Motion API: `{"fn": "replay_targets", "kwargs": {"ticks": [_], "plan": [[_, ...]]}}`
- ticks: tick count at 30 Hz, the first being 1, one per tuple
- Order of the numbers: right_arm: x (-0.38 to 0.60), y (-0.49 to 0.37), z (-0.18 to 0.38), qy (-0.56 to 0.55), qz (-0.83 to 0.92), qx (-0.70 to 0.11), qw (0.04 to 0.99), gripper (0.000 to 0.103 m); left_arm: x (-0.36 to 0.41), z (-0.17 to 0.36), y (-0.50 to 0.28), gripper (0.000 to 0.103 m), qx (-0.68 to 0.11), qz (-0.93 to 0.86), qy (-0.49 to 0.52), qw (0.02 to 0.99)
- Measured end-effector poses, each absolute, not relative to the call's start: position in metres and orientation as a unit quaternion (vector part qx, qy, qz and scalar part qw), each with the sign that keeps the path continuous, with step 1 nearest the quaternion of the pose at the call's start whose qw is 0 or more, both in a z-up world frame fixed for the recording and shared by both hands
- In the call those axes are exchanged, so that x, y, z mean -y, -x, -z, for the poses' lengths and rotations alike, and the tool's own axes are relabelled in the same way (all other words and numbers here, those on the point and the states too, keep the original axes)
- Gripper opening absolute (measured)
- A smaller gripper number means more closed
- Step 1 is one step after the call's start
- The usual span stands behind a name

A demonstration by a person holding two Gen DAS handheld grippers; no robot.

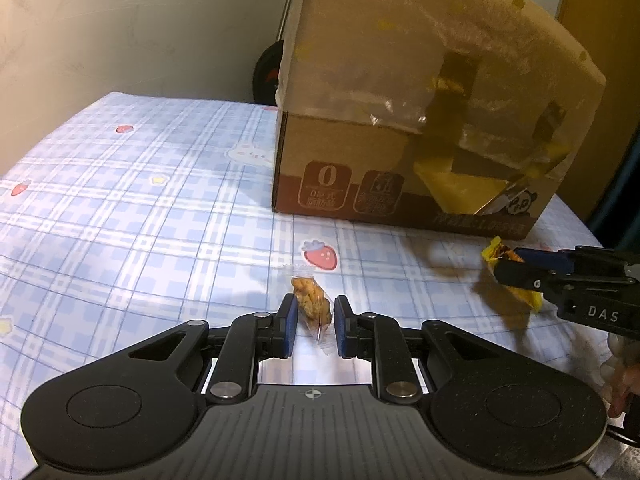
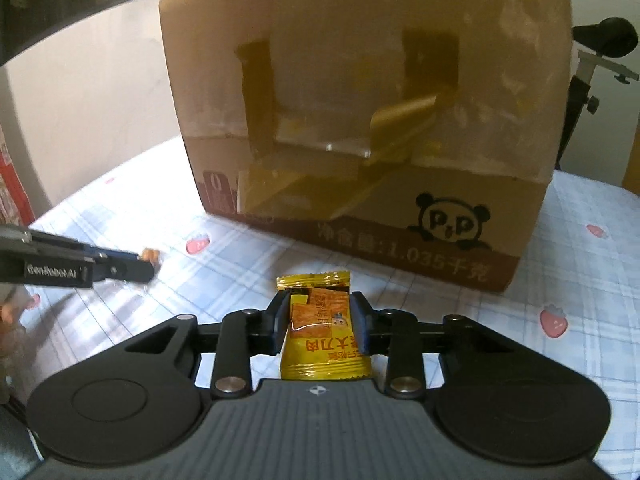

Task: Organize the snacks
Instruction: 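Lift both packets over the box and open both grippers inside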

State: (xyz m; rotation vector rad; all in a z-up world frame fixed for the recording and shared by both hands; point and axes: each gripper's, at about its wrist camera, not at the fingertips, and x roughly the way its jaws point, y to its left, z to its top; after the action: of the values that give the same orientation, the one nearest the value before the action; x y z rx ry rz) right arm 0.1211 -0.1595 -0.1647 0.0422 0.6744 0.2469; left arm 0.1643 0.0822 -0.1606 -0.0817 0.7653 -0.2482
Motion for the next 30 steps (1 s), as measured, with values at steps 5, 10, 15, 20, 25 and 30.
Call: {"fn": "replay_targets", "kwargs": {"ticks": [5,10,15,20,25,30], "plan": [[0.162,-0.11,0.142,-0.021,-0.121,-0.298,0.947,0.034,-0.078,0.13,-0.156,0.021,-0.332,0.143,0.032,0.932],[0.172,-0.095,0.107,-0.041,-0.122,-0.25,0.96,0.034,-0.071,0.085,-0.154,0.021,-0.28,0.172,0.037,0.944],[0.18,-0.087,0.062,-0.046,-0.131,-0.192,0.972,0.034,-0.059,0.038,-0.158,0.021,-0.227,0.198,0.028,0.953],[0.192,-0.092,0.021,-0.075,-0.134,-0.146,0.977,0.034,-0.044,0.003,-0.18,0.021,-0.199,0.213,0.017,0.956],[0.189,-0.129,-0.005,-0.053,-0.119,-0.136,0.982,0.034,-0.02,-0.02,-0.215,0.021,-0.188,0.21,-0.01,0.959],[0.2,-0.181,-0.012,-0.061,-0.085,-0.161,0.981,0.034,-0.01,-0.026,-0.263,0.021,-0.205,0.185,-0.02,0.961]]}}
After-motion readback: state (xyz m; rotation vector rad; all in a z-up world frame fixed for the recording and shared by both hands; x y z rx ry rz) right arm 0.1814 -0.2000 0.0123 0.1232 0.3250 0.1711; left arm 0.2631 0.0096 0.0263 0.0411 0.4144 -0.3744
